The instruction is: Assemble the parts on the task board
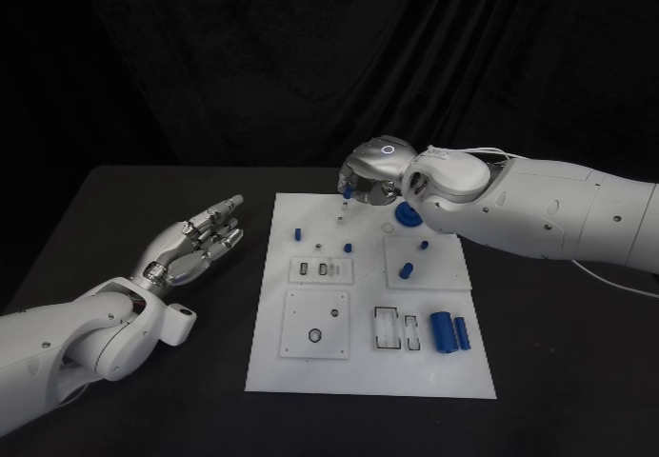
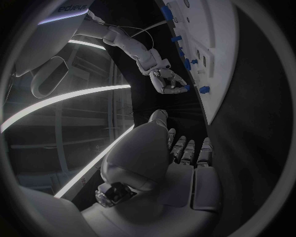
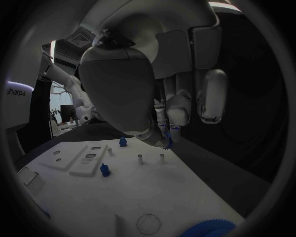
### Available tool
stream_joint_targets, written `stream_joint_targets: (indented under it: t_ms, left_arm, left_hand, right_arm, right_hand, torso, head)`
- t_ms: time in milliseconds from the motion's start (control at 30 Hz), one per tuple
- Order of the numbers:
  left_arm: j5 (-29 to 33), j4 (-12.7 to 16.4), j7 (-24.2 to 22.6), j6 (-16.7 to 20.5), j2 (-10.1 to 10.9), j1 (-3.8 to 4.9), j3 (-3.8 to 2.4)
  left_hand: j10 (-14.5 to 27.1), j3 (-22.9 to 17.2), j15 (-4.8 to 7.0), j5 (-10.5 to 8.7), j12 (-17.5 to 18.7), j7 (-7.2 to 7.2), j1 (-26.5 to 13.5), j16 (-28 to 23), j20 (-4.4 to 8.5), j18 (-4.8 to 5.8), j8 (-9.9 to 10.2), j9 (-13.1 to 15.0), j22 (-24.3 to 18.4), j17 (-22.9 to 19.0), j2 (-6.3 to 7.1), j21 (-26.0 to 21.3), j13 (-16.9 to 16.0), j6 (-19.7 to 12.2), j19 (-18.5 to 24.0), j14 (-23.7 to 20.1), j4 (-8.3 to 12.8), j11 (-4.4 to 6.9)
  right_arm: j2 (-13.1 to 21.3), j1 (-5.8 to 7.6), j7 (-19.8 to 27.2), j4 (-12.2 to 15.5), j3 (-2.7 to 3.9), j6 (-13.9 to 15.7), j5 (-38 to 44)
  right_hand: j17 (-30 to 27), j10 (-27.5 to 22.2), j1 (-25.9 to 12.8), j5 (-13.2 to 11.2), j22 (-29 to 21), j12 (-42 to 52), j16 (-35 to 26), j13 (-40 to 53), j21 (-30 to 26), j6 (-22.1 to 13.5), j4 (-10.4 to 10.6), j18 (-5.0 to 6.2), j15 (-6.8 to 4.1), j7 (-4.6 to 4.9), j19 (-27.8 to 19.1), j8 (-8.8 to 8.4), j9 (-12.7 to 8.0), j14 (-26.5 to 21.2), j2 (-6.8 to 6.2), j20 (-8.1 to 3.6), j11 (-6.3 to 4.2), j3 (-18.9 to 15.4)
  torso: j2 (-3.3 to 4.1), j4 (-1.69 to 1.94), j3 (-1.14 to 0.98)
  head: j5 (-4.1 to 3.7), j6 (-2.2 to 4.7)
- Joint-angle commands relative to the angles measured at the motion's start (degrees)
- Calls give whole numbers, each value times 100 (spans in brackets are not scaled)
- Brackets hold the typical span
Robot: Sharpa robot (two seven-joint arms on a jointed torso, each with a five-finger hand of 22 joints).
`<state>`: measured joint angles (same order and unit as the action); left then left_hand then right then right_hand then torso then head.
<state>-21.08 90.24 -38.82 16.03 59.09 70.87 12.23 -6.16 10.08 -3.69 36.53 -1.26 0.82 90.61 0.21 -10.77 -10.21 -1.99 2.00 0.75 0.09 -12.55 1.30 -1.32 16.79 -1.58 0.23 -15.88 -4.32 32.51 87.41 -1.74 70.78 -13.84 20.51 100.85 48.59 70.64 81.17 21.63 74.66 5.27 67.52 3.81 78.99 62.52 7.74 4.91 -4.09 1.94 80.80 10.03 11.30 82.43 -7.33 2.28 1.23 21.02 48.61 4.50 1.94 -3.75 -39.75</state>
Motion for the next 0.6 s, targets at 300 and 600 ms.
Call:
stream_joint_targets:
  t_ms: [300,600]
  left_arm:
    - [-30,-14,-793,-71,-32,10,-3]
    - [-30,-36,-790,-90,-55,10,-3]
  left_hand:
    - [30,-45,-41,4,21,6,-14,-19,-50,-16,8,-6,6,-6,57,30,10,-43,-4,-15,6,-5]
    - [31,-49,-45,5,21,9,-14,-18,-52,-16,9,-7,6,-6,57,31,10,-51,-5,-15,7,-7]
  right_arm:
    - [-41,-45,-53,-79,6,-68,-4]
    - [-66,-142,-50,-136,5,-87,-4]
  right_hand:
    - [8,-4,-26,2,23,-88,33,-10,26,123,20,-116,22,192,43,-9,572,28,14,16,47,8]
    - [15,-11,-32,2,25,-103,37,-10,26,111,23,-116,25,192,40,-17,576,26,16,19,54,8]
  torso:
    - [-9,-19,-1]
    - [-9,-7,0]
  head:
    - [7,-20]
    - [-4,-34]
